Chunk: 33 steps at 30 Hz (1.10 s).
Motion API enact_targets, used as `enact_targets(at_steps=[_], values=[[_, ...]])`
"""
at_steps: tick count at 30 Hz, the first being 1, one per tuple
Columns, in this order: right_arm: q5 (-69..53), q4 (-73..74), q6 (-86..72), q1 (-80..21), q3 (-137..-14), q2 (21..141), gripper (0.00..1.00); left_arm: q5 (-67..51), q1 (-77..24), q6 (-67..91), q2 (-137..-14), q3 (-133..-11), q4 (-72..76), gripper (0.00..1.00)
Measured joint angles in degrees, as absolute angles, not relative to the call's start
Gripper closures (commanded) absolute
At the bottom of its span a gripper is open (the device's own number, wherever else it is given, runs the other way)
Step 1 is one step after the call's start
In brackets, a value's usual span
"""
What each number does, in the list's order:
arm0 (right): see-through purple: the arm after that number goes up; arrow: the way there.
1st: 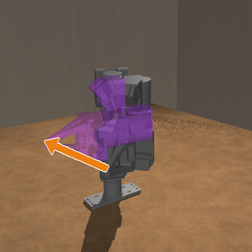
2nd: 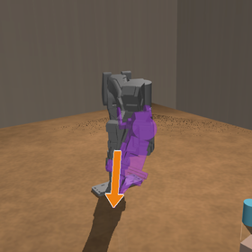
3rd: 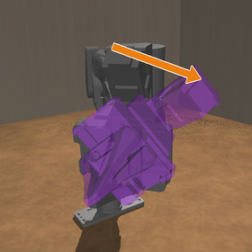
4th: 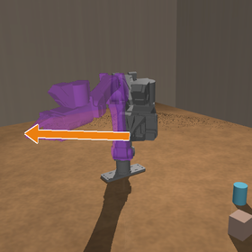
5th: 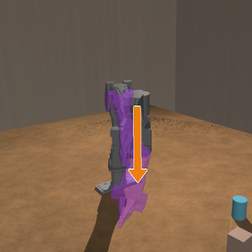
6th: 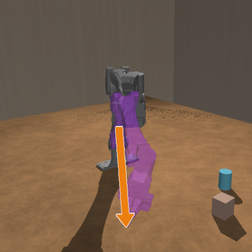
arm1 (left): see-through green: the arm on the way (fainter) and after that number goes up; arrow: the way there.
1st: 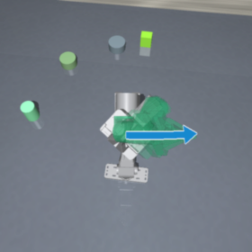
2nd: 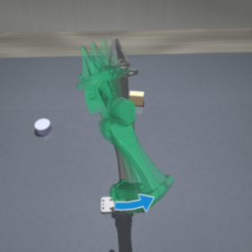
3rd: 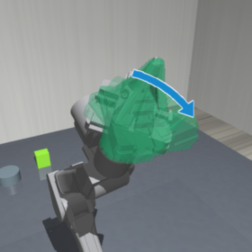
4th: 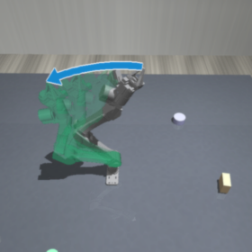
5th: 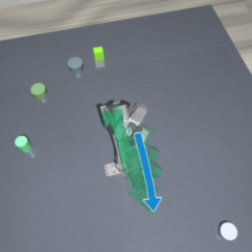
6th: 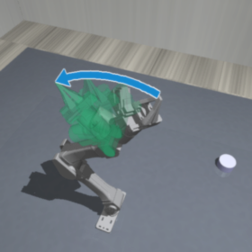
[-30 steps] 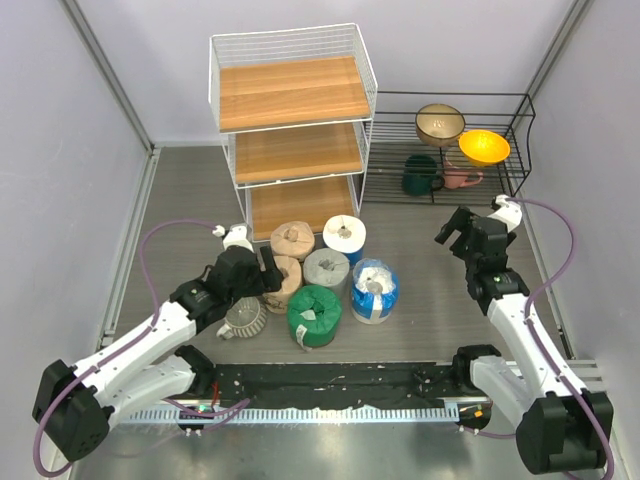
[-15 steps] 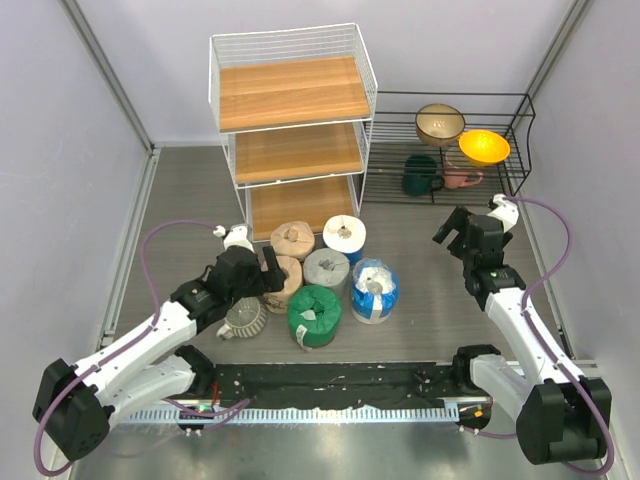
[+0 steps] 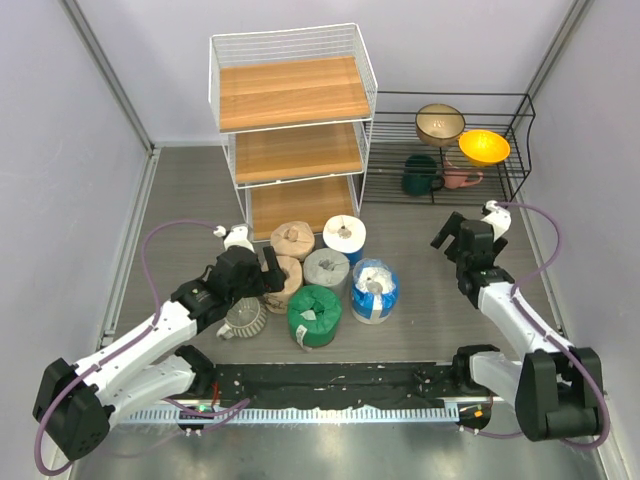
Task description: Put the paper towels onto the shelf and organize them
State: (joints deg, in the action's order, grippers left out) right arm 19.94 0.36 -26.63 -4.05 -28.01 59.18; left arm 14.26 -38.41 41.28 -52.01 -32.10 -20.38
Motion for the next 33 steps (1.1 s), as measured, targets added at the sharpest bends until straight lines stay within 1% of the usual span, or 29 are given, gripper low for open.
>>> enact_targets(at_steps=[3, 6, 14, 18, 21, 25, 27, 33], values=[[20.4, -0.4, -26.7, -4.1, -27.3, 60.8, 0.02, 14.3, -38.4, 41.1, -52.0, -32.1, -20.4, 0.09], [20.2, -0.4, -26.7, -4.1, -27.0, 58.3, 0.02, 14.3, -38.4, 40.6, -52.0, -32.1, -20.5, 0.08], [18.5, 6.8, -27.9, -4.1, -26.7, 37.9, 0.02, 14.3, -38.4, 40.0, -52.0, -32.1, -20.6, 0.06], [17.1, 12.2, -29.4, -4.1, -26.7, 30.7, 0.02, 14.3, -38.4, 40.0, -51.9, -32.1, -20.6, 0.06], [16.4, 15.5, -30.2, -4.1, -26.7, 27.8, 0.01, 14.3, -38.4, 40.0, -51.5, -32.1, -20.8, 0.05], [16.2, 17.5, -30.4, -4.1, -26.7, 28.7, 0.00, 14.3, -38.4, 40.0, -50.6, -32.1, -21.1, 0.05], [16.2, 17.2, -30.5, -4.1, -26.7, 31.2, 0.00, 14.3, -38.4, 40.0, -50.3, -32.1, -21.4, 0.05], [16.7, 9.5, -30.4, -4.1, -26.7, 43.9, 0.00, 14.3, -38.4, 40.0, -49.5, -32.1, -22.1, 0.04]])
